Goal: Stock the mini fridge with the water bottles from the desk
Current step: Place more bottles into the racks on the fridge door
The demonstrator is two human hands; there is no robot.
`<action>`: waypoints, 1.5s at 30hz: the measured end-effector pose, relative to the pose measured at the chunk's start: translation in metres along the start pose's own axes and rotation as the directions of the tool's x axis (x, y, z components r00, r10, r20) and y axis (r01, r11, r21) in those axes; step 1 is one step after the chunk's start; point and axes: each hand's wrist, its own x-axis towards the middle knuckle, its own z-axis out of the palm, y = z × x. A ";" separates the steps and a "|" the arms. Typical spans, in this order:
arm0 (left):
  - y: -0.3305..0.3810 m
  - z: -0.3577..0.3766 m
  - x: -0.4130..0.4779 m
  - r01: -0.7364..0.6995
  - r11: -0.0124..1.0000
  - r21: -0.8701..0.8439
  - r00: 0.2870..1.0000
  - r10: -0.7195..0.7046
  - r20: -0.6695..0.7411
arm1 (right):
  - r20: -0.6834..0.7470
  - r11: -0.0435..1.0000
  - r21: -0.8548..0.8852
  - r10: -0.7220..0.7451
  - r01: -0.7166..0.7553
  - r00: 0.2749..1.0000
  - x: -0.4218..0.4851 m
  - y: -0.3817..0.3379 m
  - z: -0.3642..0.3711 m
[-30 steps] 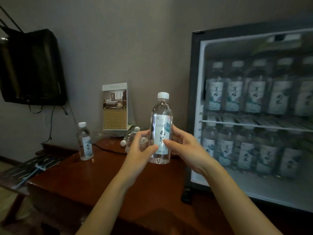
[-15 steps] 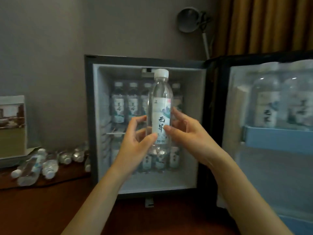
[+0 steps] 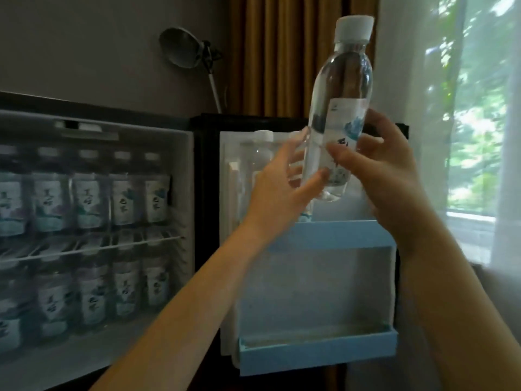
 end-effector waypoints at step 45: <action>-0.026 -0.069 0.021 -0.245 0.530 0.812 0.924 0.380 0.031 | -0.370 0.834 -0.510 -0.433 0.210 0.822 0.008 0.055 0.038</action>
